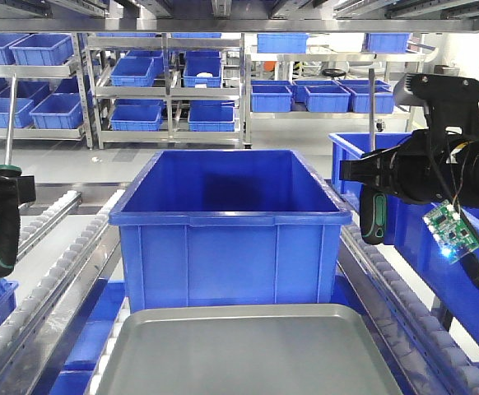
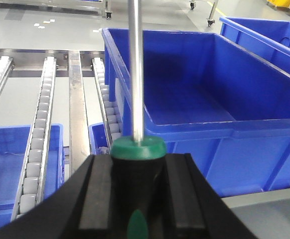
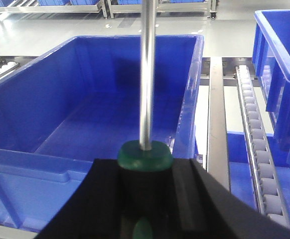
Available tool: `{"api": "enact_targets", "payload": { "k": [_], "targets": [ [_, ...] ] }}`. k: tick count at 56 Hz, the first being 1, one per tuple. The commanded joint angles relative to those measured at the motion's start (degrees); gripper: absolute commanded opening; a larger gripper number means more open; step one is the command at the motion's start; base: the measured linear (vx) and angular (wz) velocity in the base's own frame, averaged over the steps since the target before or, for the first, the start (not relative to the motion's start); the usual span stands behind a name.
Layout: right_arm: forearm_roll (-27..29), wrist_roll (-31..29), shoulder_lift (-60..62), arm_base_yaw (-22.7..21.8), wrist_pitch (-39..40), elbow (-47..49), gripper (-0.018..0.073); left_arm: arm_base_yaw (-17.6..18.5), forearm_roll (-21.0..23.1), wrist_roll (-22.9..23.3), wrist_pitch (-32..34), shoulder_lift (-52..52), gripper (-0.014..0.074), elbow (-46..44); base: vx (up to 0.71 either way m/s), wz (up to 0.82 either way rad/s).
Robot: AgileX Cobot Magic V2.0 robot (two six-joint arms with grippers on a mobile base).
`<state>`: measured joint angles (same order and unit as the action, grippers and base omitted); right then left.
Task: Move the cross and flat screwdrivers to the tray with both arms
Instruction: 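Hold both screwdrivers while approaching the grey tray, then lower both screwdrivers onto the grey tray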
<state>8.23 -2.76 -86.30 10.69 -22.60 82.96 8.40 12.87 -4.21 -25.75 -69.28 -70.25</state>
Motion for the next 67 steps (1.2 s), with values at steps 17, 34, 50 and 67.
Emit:
{"api": "enact_targets", "payload": {
  "k": [17, 34, 50, 67],
  "targets": [
    [0.0, -0.3, 2.6, -0.1, 5.5, 1.8, -0.0008, 0.3, 0.8, 0.1, 6.0, 1.5, -0.0007, -1.7, 0.0, 0.0],
    [0.0, -0.3, 2.6, -0.1, 5.4, 1.8, -0.0008, 0.3, 0.8, 0.1, 6.7, 1.5, -0.0007, -1.7, 0.0, 0.0],
    [3.4, -0.4, 2.4, -0.1, -1.4, 1.7, -0.0008, 0.4, 6.3, 0.1, 7.0, -0.8, -0.0007, -1.7, 0.0, 0.0],
    [21.4, -11.4, 1.8, 0.0, -15.1, 1.6, -0.0008, 8.7, 14.3, -2.6, 3.6, -10.7, -0.0007, -1.7, 0.0, 0.0]
  ]
}}
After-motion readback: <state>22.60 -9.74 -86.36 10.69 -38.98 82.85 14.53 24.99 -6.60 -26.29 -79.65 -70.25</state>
